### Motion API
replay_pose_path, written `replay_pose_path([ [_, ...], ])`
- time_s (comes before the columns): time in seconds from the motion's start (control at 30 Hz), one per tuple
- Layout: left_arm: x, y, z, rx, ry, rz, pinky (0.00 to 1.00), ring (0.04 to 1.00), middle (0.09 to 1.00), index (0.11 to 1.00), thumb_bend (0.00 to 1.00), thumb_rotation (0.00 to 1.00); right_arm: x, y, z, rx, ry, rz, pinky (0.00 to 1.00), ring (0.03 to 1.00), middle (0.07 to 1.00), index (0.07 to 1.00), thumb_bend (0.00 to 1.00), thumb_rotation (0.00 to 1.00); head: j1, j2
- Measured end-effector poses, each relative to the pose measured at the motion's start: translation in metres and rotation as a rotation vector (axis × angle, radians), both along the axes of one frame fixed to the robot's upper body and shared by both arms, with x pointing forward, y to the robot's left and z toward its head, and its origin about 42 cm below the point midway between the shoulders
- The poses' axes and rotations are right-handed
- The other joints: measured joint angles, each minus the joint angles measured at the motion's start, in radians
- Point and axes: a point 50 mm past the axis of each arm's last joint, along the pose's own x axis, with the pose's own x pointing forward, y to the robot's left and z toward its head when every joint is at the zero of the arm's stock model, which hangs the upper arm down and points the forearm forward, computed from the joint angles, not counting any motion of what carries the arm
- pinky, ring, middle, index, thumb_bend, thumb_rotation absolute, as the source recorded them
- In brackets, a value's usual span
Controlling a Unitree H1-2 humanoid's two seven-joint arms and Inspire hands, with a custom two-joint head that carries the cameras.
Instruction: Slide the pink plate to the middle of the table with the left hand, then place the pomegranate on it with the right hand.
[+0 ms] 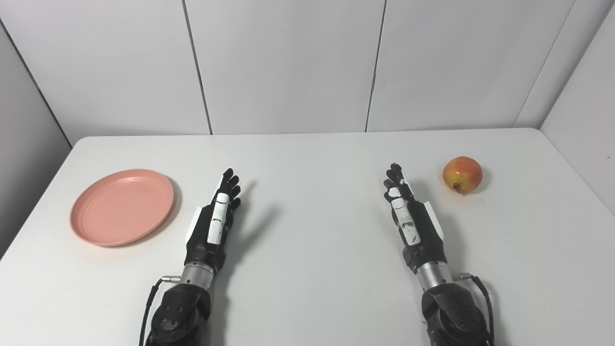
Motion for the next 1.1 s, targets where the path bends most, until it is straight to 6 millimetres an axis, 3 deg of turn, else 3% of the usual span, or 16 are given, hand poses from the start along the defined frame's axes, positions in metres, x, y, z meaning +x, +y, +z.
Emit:
replay_pose_path([
  [0.5,0.000,-0.001,0.000,-0.021,0.000,-0.010,1.00,1.000,1.000,1.000,0.63,1.00,0.000,0.000,0.000,0.002,-0.001,-0.001,1.00,1.000,1.000,1.000,0.67,0.90,0.014,-0.003],
  [0.57,0.000,-0.002,0.000,-0.020,0.000,-0.013,1.00,1.000,1.000,1.000,0.63,1.00,0.000,0.000,0.000,0.006,-0.001,0.000,1.00,1.000,1.000,1.000,0.66,0.88,0.096,-0.015],
  [0.63,0.000,-0.004,0.000,-0.020,-0.007,-0.016,1.00,1.000,1.000,1.000,0.64,1.00,0.000,-0.002,0.000,0.022,0.000,0.005,1.00,1.000,1.000,1.000,0.65,0.87,0.103,-0.017],
  [0.7,0.000,-0.009,0.000,-0.019,-0.015,-0.020,1.00,1.000,1.000,1.000,0.64,1.00,0.000,-0.006,0.000,0.033,0.000,0.018,1.00,1.000,1.000,1.000,0.64,0.87,0.193,-0.040],
  [0.73,0.000,-0.012,0.001,-0.021,-0.021,-0.021,1.00,1.000,1.000,1.000,0.64,1.00,0.000,-0.008,0.000,0.034,-0.001,0.027,1.00,1.000,1.000,1.000,0.64,0.87,0.193,-0.040],
  [0.77,-0.001,-0.015,0.001,-0.021,-0.024,-0.022,1.00,1.000,1.000,1.000,0.65,1.00,0.000,-0.011,0.000,0.033,-0.001,0.032,1.00,1.000,1.000,1.000,0.64,0.87,0.193,-0.040],
  [0.9,0.001,-0.031,0.001,-0.007,-0.038,-0.023,1.00,1.000,1.000,1.000,0.66,1.00,0.001,-0.029,-0.002,0.025,0.008,0.044,1.00,1.000,1.000,1.000,0.60,0.90,0.330,-0.084],
  [1.1,0.003,-0.048,0.000,0.053,-0.035,0.017,1.00,1.000,1.000,1.000,0.66,1.00,0.001,-0.041,-0.006,0.043,0.022,0.034,1.00,1.000,1.000,1.000,0.60,0.90,0.370,-0.103],
])
